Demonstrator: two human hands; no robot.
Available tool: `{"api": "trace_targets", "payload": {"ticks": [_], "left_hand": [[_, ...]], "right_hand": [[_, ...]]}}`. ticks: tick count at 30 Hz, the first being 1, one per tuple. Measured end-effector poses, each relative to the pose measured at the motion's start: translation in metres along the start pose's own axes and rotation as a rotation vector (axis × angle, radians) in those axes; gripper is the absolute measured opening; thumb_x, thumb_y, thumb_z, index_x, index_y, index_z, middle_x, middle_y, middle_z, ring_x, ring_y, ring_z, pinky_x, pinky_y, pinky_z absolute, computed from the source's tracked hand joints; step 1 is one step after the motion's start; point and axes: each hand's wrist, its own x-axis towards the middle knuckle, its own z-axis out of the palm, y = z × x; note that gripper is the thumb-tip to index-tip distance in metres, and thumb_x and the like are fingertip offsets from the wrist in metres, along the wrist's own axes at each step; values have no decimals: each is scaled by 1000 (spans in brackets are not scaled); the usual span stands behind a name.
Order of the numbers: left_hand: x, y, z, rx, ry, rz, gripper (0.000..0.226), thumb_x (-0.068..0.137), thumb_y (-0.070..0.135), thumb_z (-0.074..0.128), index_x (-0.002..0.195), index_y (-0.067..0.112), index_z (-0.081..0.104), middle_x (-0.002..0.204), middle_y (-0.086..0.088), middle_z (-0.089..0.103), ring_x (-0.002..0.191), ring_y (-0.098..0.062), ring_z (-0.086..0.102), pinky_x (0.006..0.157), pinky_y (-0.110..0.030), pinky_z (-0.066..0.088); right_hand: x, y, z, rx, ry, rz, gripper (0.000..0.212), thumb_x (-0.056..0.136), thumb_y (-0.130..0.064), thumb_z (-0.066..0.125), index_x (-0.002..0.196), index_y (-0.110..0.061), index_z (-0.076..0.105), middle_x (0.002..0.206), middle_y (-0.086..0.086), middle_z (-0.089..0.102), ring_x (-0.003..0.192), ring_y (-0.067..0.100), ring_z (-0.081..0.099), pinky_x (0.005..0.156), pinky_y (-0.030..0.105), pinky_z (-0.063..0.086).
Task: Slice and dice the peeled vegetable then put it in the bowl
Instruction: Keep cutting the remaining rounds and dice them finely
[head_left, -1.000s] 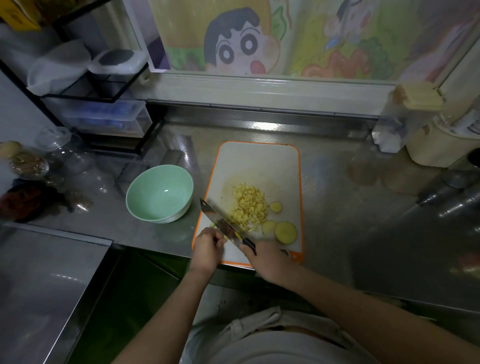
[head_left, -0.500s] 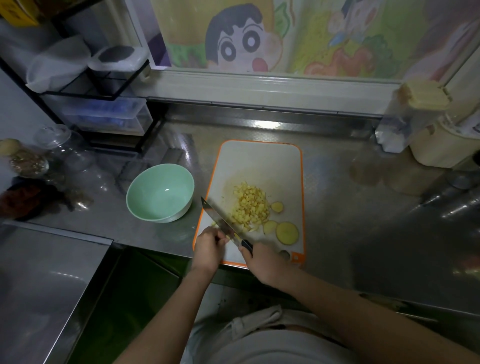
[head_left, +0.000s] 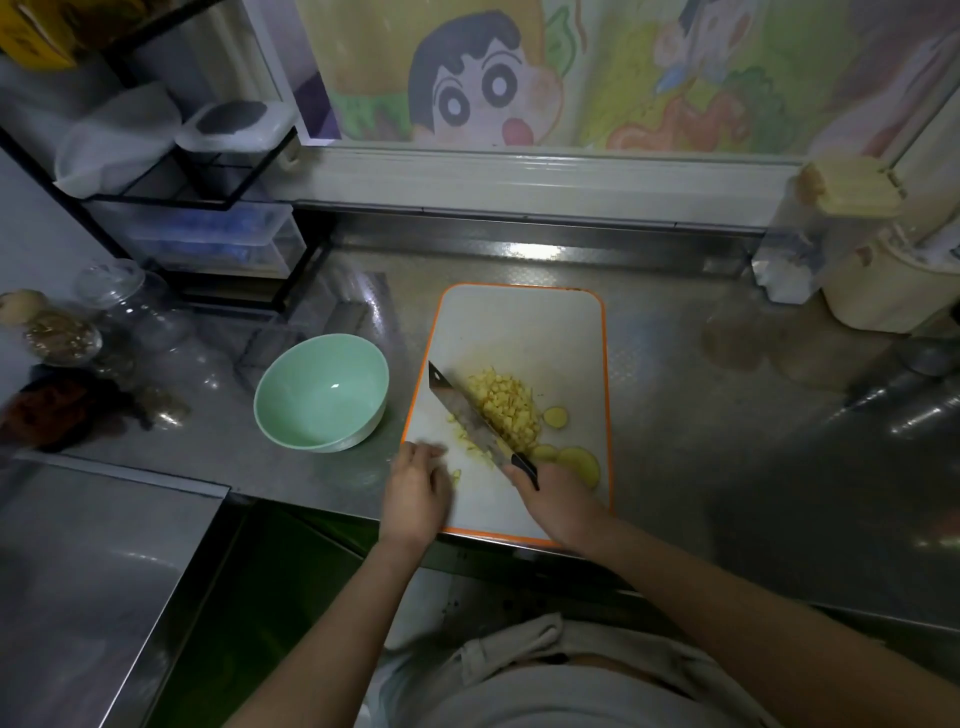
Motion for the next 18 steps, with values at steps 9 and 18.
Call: {"api": "trace_targets", "payload": {"ticks": [9,18], "left_hand": [[2,2,6,90,-146,-14,31,88,17,58,117,7,58,114,-15,50,112,-33,46,98,-36,36],[32,24,15,248,-288,98,33,87,11,51,120,16,57,119,-12,44,113,-30,40,94,-34,37]], "right_hand": [[-3,6,-16,109,88,4,40,99,-40,38,67,-19,45,59,0,45,53,12,45,48,23,32],[-6,11,-15,73,112,38,42,99,-39,39,63,-17,41,59,0,41,50,11,41,46,22,28]]}}
